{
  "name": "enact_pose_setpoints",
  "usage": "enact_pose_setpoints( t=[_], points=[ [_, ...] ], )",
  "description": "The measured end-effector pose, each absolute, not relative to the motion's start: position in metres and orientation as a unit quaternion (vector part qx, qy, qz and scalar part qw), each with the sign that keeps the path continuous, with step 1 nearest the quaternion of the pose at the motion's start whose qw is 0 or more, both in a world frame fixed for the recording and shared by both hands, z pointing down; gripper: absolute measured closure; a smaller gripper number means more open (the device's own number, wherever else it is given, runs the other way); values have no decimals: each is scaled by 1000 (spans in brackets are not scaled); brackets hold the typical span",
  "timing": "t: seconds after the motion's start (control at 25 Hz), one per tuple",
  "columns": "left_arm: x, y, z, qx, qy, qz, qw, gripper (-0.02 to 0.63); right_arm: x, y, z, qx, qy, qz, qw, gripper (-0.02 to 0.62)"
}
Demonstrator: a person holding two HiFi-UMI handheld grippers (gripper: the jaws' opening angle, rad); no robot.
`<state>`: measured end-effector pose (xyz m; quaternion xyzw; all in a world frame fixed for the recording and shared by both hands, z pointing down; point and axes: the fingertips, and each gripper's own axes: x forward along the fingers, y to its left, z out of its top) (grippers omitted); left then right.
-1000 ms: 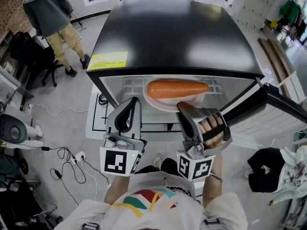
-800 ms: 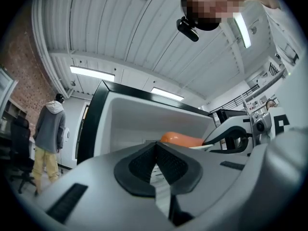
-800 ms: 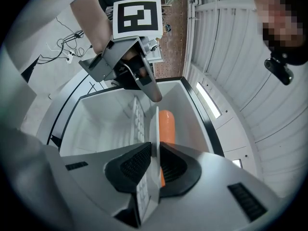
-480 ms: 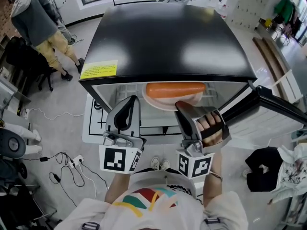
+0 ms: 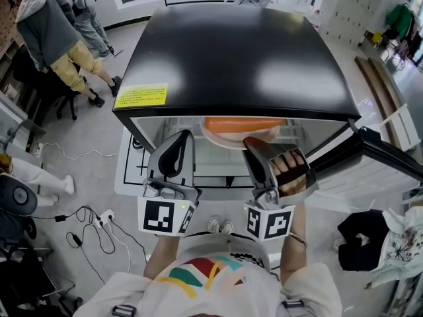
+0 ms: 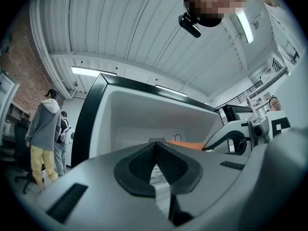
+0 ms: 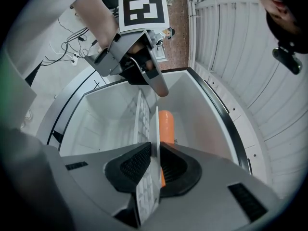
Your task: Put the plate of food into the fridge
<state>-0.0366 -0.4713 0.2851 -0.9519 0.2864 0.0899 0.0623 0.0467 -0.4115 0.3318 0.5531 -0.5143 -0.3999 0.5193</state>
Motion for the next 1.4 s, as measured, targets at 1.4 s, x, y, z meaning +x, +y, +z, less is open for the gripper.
enact_pose_setpoints(
  t=[1.4],
  points=[
    [-25, -478, 302, -954, 285, 77, 45, 600, 66, -450, 347, 503, -617, -277, 538, 532]
  ],
)
